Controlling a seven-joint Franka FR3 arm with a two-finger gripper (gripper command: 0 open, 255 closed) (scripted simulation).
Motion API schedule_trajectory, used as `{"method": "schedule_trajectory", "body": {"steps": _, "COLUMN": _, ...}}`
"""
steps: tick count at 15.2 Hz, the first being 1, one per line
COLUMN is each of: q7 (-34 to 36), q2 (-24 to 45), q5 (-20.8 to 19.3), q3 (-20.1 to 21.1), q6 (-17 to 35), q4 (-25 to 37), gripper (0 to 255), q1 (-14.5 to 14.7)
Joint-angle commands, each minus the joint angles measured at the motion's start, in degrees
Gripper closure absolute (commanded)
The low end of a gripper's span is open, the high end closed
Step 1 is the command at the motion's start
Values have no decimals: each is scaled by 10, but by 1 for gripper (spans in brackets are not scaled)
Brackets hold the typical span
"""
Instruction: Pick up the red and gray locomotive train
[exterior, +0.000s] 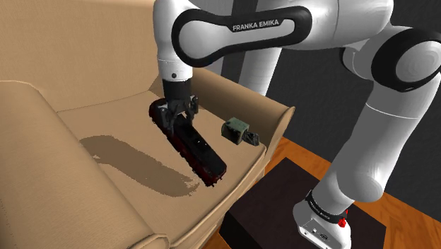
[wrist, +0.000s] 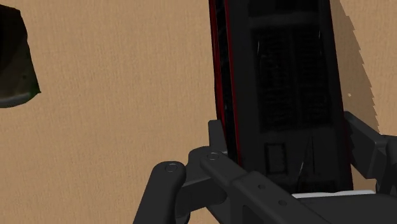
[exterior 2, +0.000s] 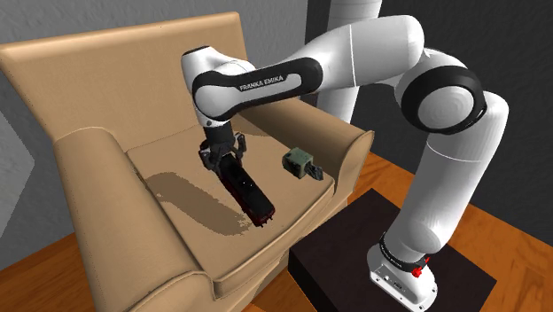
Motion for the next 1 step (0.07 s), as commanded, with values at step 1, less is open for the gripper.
{"method": "schedule_trajectory", "body": {"steps": 1, "q7": 0, "q2": -1, "q5": 0, "q3": 0, "q6": -5, "q4": 5, "gripper": 255, "q1": 0}}
